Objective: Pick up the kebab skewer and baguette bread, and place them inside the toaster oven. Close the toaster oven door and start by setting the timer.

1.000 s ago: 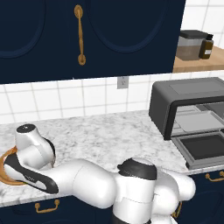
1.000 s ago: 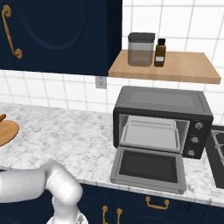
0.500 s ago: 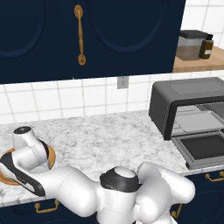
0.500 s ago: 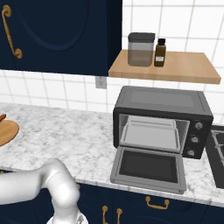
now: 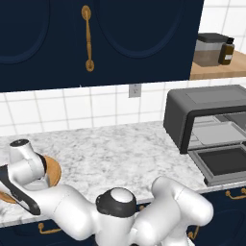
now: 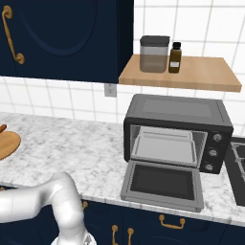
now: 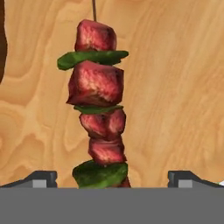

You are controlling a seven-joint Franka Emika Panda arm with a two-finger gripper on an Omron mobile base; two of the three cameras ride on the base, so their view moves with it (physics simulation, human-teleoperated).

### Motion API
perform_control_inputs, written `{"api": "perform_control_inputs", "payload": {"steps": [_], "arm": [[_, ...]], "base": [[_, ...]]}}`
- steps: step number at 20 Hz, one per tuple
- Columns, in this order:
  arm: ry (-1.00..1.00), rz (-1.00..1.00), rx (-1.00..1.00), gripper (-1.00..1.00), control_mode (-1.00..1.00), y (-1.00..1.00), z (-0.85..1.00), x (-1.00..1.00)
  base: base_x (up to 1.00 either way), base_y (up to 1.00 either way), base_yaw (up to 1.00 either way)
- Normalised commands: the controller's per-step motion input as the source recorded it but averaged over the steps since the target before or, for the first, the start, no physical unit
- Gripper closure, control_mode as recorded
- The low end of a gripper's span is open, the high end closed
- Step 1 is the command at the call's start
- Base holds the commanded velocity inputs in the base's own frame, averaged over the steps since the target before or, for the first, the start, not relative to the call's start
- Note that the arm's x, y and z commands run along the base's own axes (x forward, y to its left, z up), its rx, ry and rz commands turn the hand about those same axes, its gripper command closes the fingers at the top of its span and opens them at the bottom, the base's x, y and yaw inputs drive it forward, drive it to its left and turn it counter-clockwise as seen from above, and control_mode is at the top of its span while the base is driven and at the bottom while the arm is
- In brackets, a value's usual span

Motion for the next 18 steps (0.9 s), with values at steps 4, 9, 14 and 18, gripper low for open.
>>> {"api": "perform_control_inputs", "payload": {"steps": [4,9,14,18], "arm": [[0.04,0.00,0.00,-1.00,-1.00,0.05,-0.24,0.11],[0.07,-0.05,0.00,1.00,-1.00,0.03,-0.30,-0.25],[0.01,-0.07,0.00,1.00,-1.00,-0.04,-0.09,-0.42],[0.00,-0.02,0.01,1.00,-1.00,-0.32,0.28,-0.41]], "base": [[0.00,0.00,0.00],[0.00,0.00,0.00],[0.00,0.00,0.00],[0.00,0.00,0.00]]}}
